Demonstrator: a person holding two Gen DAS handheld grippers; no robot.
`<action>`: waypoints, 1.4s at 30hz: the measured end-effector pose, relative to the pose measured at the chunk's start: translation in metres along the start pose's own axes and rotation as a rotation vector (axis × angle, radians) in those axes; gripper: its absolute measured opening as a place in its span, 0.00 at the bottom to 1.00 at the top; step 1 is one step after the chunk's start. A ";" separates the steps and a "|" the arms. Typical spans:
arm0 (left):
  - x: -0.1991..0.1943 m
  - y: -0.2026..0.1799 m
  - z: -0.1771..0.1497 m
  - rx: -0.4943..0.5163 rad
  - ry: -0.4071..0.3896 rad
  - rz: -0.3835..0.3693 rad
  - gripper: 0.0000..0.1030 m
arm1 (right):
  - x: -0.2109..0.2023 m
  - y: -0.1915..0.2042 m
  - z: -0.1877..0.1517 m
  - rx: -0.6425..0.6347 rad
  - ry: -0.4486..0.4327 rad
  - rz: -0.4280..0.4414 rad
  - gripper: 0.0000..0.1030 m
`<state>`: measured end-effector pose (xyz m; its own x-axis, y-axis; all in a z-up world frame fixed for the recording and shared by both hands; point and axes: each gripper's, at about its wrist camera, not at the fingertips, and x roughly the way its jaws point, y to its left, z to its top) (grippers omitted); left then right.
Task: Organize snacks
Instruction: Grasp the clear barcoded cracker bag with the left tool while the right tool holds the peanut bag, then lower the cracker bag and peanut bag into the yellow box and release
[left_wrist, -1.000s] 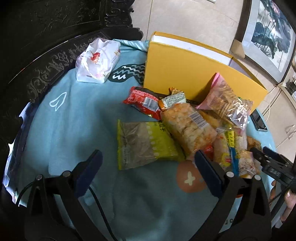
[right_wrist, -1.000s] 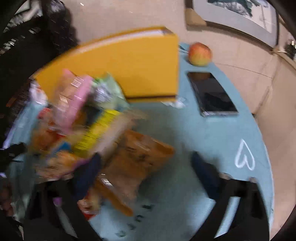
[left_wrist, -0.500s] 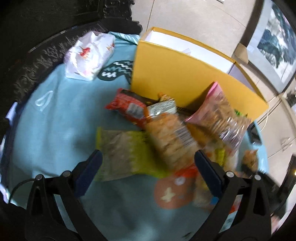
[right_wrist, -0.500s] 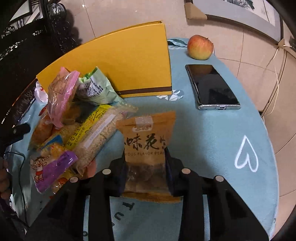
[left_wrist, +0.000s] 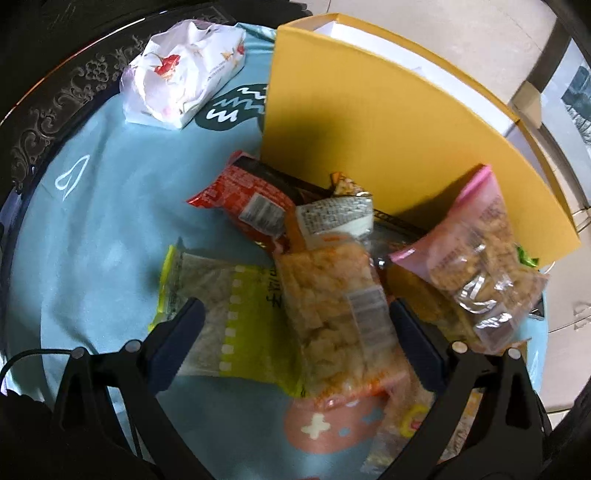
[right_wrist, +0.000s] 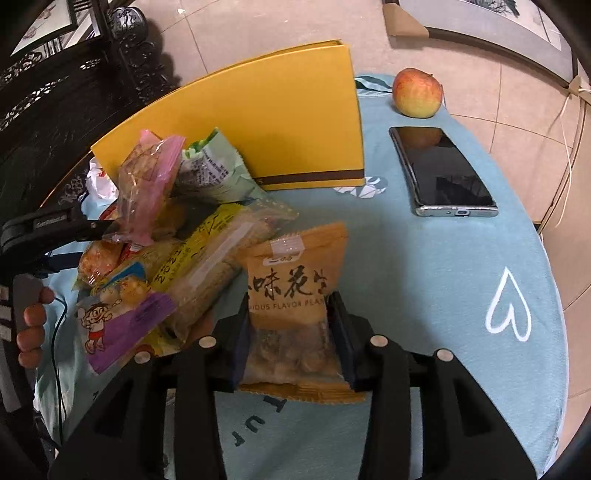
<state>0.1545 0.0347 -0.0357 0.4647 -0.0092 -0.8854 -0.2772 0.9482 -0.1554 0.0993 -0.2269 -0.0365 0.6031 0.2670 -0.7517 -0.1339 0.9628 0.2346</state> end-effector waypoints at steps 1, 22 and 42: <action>0.002 -0.001 0.001 0.007 0.001 0.013 0.98 | 0.000 0.000 0.000 0.000 0.000 0.000 0.42; -0.053 0.006 -0.028 0.122 -0.139 -0.099 0.44 | -0.010 -0.003 0.000 0.021 -0.063 0.055 0.34; -0.125 -0.053 0.047 0.250 -0.378 -0.147 0.44 | -0.095 0.031 0.096 -0.096 -0.358 0.058 0.34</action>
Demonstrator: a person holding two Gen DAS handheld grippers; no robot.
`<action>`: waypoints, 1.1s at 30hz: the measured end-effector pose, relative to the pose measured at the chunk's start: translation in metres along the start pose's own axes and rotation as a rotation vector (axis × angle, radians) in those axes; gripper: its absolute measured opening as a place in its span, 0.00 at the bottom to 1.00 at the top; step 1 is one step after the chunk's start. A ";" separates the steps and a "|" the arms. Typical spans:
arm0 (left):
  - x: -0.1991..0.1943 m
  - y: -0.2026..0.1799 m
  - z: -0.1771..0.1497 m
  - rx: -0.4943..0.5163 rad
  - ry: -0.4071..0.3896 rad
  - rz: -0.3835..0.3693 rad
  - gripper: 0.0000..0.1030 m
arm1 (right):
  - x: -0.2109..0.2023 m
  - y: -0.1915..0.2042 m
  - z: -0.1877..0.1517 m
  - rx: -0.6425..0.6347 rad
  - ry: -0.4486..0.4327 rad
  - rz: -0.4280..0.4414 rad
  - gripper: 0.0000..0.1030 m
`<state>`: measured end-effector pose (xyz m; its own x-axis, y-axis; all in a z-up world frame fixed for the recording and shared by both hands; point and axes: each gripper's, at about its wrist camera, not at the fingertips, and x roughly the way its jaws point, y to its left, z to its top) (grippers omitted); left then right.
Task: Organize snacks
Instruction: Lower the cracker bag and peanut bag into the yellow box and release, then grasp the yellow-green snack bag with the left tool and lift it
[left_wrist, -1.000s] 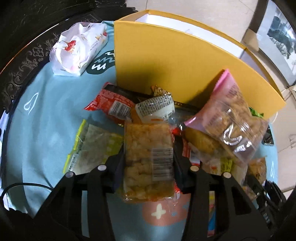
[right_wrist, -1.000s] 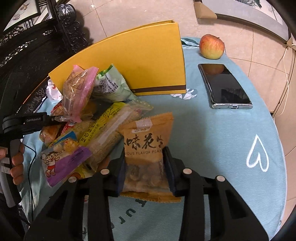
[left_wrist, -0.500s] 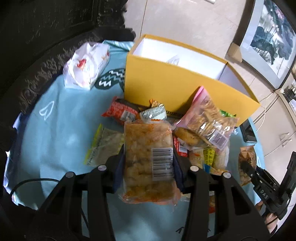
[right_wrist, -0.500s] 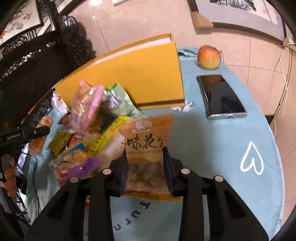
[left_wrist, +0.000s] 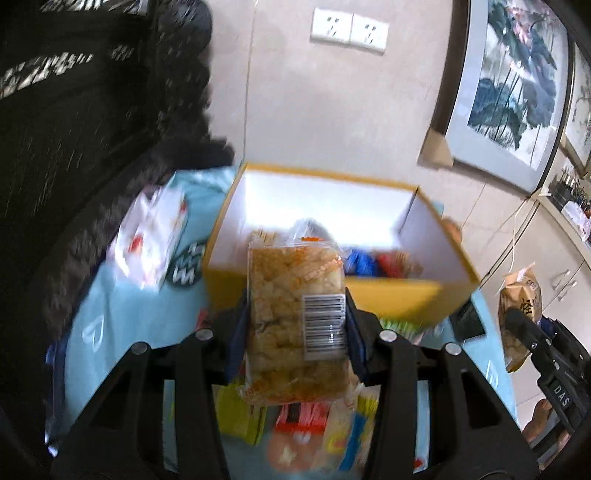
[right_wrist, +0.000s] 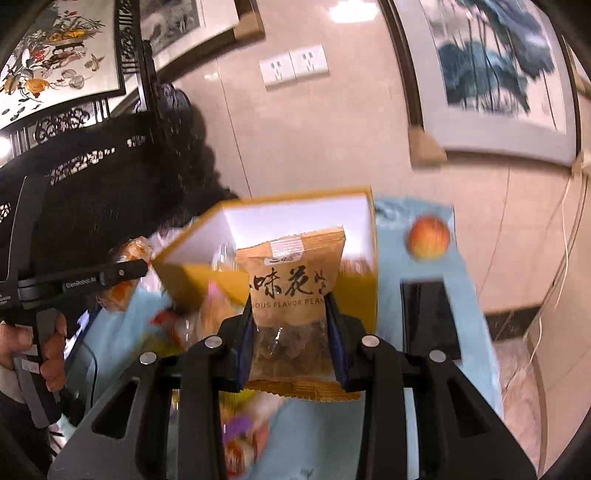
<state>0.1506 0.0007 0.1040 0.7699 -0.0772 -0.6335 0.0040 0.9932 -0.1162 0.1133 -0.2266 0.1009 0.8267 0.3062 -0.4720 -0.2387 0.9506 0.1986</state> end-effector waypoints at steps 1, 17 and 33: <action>0.003 -0.003 0.008 0.002 -0.010 -0.002 0.44 | 0.004 0.001 0.007 -0.006 -0.010 -0.008 0.34; 0.120 -0.033 0.048 -0.002 0.018 0.079 0.87 | 0.102 -0.028 0.037 0.030 -0.035 -0.084 0.66; 0.032 0.033 -0.042 0.043 0.091 0.194 0.95 | 0.020 0.030 0.044 -0.024 -0.085 0.105 0.91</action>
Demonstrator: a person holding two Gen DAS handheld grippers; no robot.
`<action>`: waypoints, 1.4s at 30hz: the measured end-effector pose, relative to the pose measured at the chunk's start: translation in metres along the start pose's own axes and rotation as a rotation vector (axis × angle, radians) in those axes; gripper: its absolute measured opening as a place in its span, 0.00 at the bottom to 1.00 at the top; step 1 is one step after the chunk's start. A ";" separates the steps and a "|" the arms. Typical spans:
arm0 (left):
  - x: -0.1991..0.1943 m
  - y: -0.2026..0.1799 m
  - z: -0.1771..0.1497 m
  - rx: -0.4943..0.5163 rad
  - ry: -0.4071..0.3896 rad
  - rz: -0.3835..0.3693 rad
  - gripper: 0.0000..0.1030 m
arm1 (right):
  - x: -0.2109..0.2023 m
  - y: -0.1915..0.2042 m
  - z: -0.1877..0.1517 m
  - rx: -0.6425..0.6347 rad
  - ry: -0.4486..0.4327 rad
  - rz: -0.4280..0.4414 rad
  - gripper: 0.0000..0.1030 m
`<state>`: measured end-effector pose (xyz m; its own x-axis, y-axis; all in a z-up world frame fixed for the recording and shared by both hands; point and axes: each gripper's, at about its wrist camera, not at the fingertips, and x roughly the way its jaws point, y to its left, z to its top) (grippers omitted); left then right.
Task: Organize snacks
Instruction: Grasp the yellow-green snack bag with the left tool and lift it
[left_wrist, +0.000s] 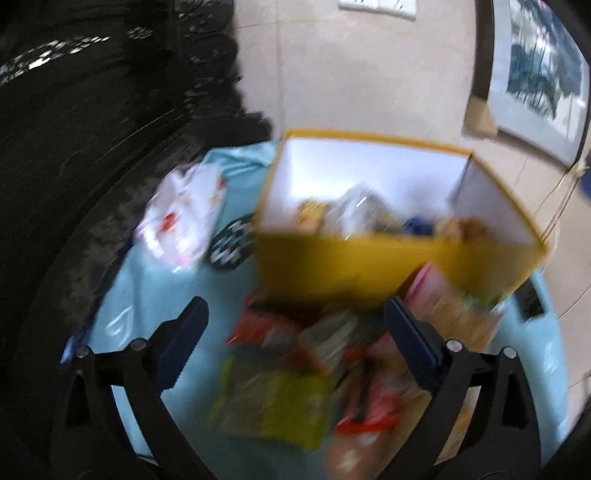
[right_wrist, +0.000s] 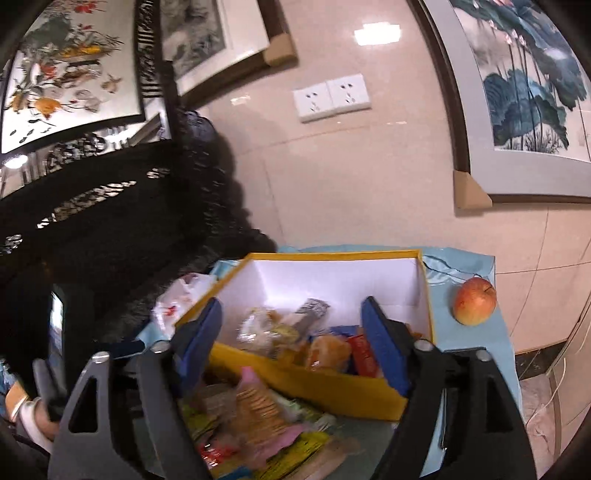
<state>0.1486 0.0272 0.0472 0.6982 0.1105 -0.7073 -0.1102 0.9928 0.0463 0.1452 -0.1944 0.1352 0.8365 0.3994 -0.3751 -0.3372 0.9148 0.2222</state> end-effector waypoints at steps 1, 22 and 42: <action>0.002 0.006 -0.009 -0.005 0.021 0.018 0.95 | -0.007 0.002 -0.002 0.000 -0.005 -0.005 0.95; 0.056 0.027 -0.068 -0.110 0.252 0.084 0.95 | 0.004 -0.057 -0.109 0.285 0.237 0.015 0.95; 0.076 0.041 -0.060 -0.328 0.343 0.157 0.96 | -0.001 -0.044 -0.109 0.235 0.221 0.022 0.95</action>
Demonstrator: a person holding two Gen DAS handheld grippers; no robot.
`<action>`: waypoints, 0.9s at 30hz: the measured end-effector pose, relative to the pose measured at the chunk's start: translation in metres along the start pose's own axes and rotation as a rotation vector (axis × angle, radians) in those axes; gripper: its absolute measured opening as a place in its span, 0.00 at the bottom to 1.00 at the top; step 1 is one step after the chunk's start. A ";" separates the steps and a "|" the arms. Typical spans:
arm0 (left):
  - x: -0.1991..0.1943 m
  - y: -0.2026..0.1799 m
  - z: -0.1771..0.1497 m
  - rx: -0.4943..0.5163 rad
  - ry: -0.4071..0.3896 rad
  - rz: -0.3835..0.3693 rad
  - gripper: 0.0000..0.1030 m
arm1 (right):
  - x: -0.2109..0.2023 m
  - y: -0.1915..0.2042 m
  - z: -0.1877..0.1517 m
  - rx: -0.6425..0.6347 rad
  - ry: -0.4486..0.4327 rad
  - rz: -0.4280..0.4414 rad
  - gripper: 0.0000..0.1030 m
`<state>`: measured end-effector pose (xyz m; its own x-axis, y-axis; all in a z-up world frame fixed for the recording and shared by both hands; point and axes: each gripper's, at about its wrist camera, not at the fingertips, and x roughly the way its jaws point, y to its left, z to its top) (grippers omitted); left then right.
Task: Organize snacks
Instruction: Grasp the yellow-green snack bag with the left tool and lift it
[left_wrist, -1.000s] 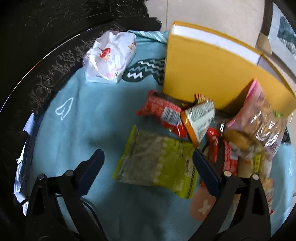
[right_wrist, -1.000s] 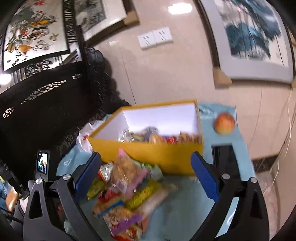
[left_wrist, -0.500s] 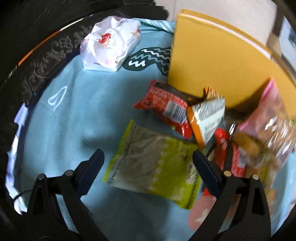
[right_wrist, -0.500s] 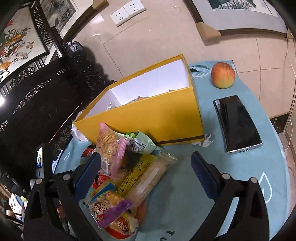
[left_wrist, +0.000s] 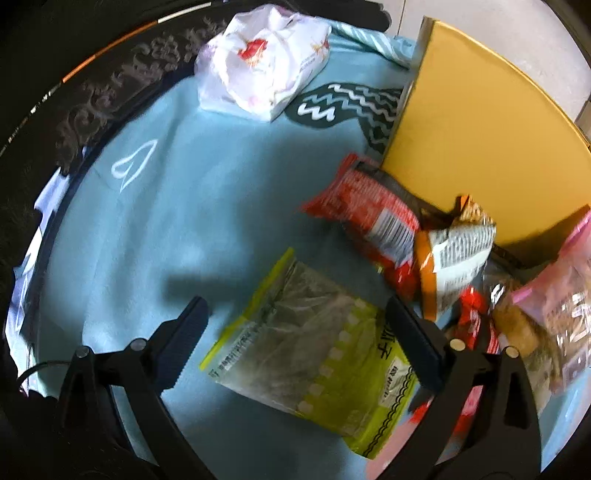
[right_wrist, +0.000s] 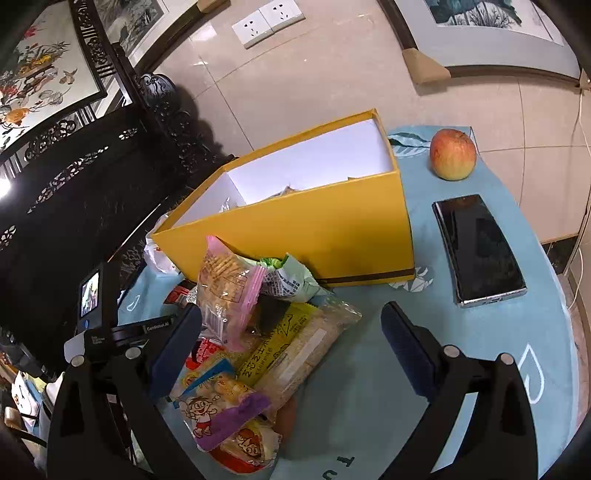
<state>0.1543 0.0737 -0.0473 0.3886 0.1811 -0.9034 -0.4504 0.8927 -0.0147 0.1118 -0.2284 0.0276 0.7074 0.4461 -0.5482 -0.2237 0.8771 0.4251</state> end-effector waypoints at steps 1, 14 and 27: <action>-0.002 0.003 -0.004 0.003 0.014 -0.010 0.96 | -0.001 0.000 0.000 -0.001 -0.002 0.002 0.95; -0.047 0.028 -0.057 0.016 0.055 0.032 0.96 | -0.008 0.009 -0.003 -0.028 -0.007 0.052 0.95; -0.014 0.021 -0.038 -0.331 0.154 0.032 0.97 | -0.012 0.010 -0.007 -0.041 -0.005 0.063 0.95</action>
<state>0.1087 0.0745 -0.0511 0.2558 0.1204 -0.9592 -0.7060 0.7010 -0.1003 0.0965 -0.2234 0.0333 0.6940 0.5001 -0.5180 -0.2955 0.8538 0.4285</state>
